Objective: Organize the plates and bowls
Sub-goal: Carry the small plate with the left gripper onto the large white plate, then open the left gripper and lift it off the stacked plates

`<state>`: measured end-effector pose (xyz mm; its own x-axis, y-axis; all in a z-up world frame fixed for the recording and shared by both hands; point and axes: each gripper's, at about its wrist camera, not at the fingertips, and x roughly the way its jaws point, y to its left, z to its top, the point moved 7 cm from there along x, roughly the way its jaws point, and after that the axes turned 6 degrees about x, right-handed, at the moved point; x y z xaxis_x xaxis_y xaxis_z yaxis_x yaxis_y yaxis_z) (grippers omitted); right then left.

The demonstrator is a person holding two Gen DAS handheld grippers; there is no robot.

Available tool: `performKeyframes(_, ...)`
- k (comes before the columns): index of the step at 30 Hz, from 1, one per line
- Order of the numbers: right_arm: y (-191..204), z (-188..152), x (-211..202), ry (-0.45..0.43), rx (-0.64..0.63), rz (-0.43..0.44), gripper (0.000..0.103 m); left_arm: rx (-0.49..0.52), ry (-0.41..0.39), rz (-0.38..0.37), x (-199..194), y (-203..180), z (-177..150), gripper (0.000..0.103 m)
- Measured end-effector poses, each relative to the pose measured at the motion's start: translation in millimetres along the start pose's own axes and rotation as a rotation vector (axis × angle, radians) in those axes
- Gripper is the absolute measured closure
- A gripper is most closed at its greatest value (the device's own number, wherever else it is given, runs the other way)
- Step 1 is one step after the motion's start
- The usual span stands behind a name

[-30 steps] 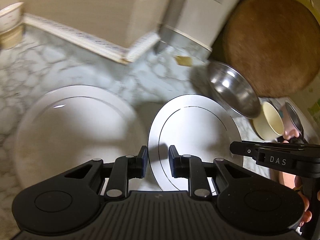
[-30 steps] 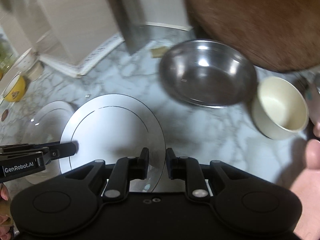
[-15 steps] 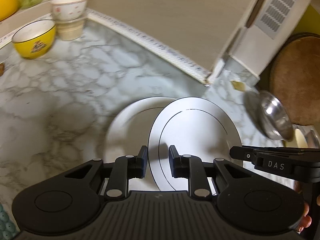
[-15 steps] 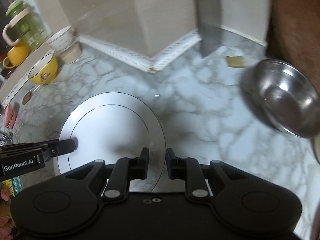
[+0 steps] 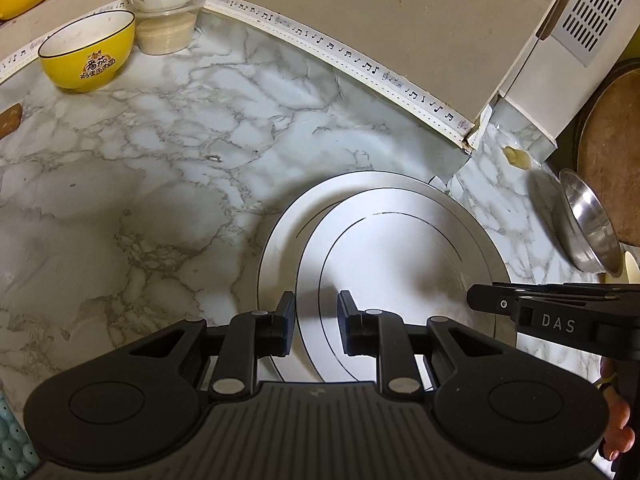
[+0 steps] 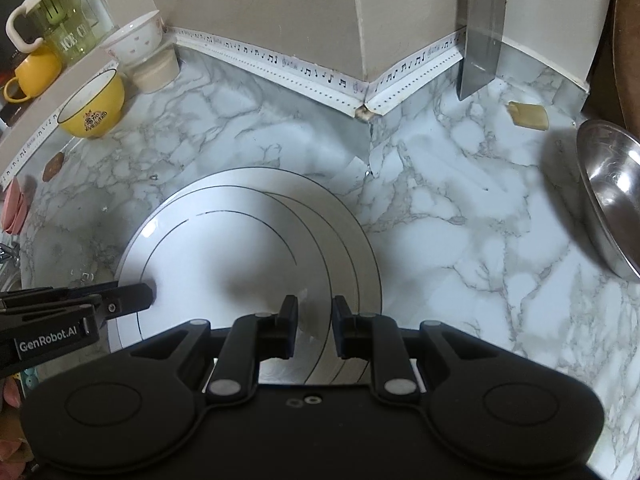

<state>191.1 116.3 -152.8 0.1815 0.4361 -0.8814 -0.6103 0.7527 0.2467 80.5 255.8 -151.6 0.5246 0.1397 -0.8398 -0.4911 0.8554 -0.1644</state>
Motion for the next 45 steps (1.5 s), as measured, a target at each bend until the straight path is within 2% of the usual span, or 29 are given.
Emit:
performKeyframes(19, -3, 1, 10, 0.005, -0.009, -0.009, 0.083, 0.026, 0.029, 0.001, 9, 0, 1, 0.082)
performKeyframes(36, -6, 6, 12, 0.007, 0.007, 0.014, 0.083, 0.010, 0.071, -0.064, 11, 8, 4, 0.082)
performKeyframes(45, -7, 3, 5, -0.007, -0.005, 0.000, 0.083, 0.041, 0.033, -0.030, -3, 9, 3, 0.082)
